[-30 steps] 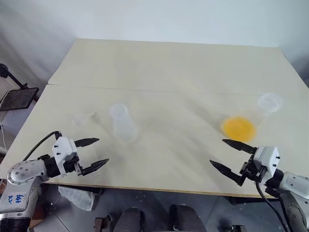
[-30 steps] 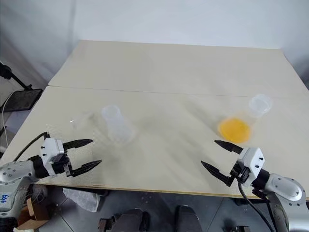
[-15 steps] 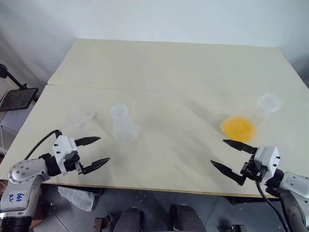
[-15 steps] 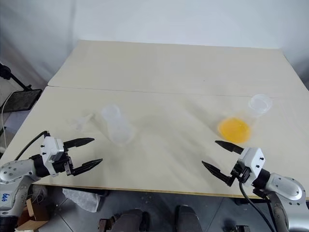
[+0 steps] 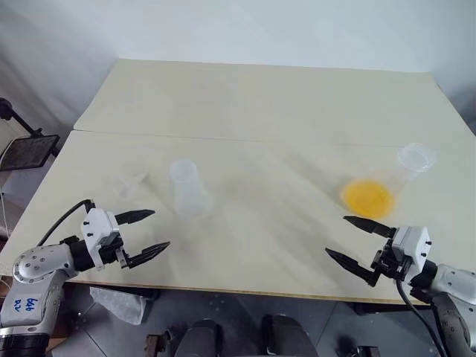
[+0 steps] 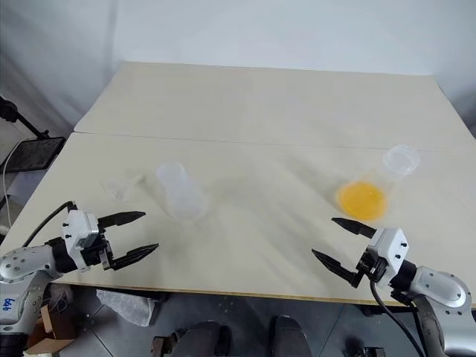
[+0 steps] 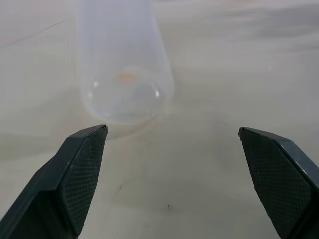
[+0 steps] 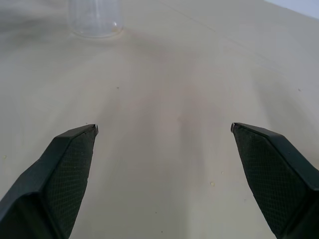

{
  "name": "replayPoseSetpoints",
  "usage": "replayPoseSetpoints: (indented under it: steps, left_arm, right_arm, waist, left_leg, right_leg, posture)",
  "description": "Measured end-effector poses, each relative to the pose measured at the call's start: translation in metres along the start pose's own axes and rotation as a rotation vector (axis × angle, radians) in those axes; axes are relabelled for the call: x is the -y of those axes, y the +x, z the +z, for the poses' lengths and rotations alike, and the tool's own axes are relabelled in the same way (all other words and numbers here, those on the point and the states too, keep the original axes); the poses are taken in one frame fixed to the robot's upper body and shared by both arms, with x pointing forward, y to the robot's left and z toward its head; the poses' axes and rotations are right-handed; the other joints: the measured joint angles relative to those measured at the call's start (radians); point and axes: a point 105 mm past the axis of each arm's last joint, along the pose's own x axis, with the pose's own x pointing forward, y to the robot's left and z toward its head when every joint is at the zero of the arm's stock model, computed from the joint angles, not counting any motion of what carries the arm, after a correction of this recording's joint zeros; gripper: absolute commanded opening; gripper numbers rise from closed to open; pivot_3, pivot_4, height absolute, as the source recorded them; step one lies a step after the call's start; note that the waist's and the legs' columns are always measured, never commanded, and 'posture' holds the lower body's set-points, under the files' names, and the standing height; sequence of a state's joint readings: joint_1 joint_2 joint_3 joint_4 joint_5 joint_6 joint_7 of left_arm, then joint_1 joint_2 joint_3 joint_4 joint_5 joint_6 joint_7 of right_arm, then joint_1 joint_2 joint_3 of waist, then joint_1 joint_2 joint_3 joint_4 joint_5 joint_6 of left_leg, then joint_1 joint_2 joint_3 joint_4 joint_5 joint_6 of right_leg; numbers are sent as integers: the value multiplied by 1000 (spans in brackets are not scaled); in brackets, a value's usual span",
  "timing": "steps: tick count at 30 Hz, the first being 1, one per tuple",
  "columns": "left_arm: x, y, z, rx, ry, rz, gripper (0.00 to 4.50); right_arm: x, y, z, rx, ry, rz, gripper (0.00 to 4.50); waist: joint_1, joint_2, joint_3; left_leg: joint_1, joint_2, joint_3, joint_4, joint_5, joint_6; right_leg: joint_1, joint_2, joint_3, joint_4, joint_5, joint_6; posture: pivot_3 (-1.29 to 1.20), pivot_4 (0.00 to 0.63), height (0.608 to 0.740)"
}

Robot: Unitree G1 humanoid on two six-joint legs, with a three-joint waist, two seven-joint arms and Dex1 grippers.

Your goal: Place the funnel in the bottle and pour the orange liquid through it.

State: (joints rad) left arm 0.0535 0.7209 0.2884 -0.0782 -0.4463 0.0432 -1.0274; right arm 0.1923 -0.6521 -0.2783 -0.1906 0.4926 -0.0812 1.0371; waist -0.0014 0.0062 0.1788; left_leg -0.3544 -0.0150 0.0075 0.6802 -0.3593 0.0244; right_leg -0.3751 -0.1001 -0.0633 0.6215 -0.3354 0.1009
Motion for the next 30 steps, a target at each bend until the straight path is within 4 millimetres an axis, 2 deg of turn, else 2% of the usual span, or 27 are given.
replayPoseSetpoints:
  steps: [5, 8, 13, 17, 22, 26, 28, 30]
  left_arm:
    - [-4, -3, 4, 22, -8, 22, 4481]
    - [-8, -16, 4, 24, -18, 84, 4481]
    - [-16, -55, -11, 15, -82, 282, 4481]
    - [-21, -78, -18, -9, -94, 374, 4481]
    - [-19, -107, -38, -61, -153, 472, 4481]
    - [-19, -102, -27, -3, -163, 436, 4481]
    - [-20, -87, -12, 53, -138, 383, 4481]
    - [-26, -63, 9, 116, -93, 322, 4481]
  right_arm:
    - [1, 2, 3, 14, -8, 13, 4500]
    - [-3, 15, 11, 71, 15, 38, 4500]
    - [-17, 48, 43, 172, -7, 163, 4500]
    - [-22, 56, 50, 189, -3, 198, 4500]
    - [-24, 64, 64, 225, -16, 214, 4500]
    - [-25, 61, 60, 207, 4, 201, 4500]
    - [-24, 56, 55, 186, 18, 183, 4500]
    - [-24, 49, 49, 163, 31, 164, 4500]
  waist:
    - [0, 0, 0]
    - [-7, 0, 0]
    - [-19, 0, 0]
    - [1, 0, 0]
    - [-1, 0, 0]
    - [6, 0, 0]
    - [9, 0, 0]
    - [13, 0, 0]
  left_leg:
    - [0, 0, 0, 0, 0, 0]
    - [0, 1, 0, 0, 0, 0]
    - [0, 1, 0, 0, 0, 0]
    - [0, 0, -1, 0, 0, 1]
    - [0, 0, 0, 0, -1, 1]
    - [0, 0, -1, 0, -1, 1]
    - [0, 0, -1, 0, -1, 1]
    - [0, -1, -1, 0, -1, 1]
  right_leg:
    - [0, 0, 0, 0, 0, 0]
    - [0, 1, 0, 0, 0, 0]
    - [0, 1, 0, 0, 0, 0]
    - [0, 0, 0, 0, 0, 0]
    - [0, -1, 0, -1, 0, 0]
    - [0, -1, 0, -1, 0, 0]
    - [1, -2, 0, -1, 0, 0]
    - [1, -2, 0, -1, 0, 0]
  posture:
    - [0, 150, 740]
    - [0, 150, 740]
    - [0, 150, 740]
    - [0, 150, 740]
    - [0, 150, 740]
    - [0, 150, 740]
    - [0, 150, 740]
    - [0, 150, 740]
